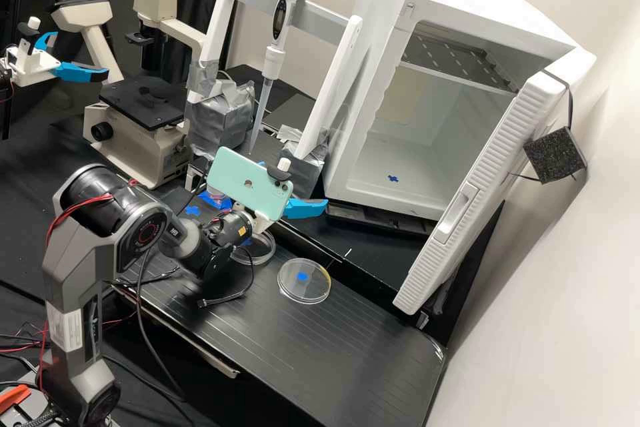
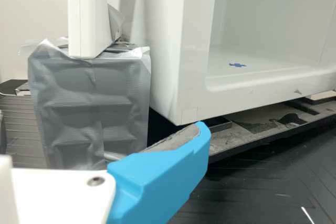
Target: Open the bottle
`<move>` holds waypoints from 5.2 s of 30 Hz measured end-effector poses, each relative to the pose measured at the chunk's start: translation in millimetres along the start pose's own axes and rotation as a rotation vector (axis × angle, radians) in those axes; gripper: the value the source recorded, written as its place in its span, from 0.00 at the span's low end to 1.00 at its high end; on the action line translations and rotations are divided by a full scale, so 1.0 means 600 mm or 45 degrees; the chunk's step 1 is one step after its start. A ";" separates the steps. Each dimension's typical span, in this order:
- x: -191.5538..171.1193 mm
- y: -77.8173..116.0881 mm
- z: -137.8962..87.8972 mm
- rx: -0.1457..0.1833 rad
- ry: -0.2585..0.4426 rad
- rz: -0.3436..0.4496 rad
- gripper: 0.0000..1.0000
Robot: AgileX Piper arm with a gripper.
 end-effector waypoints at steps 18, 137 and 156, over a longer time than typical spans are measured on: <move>-0.077 0.002 -0.038 0.006 0.164 0.063 1.00; -0.133 -0.109 -0.066 -0.126 0.282 -0.195 0.00; -0.142 -0.075 -0.087 -0.112 0.393 -0.063 0.00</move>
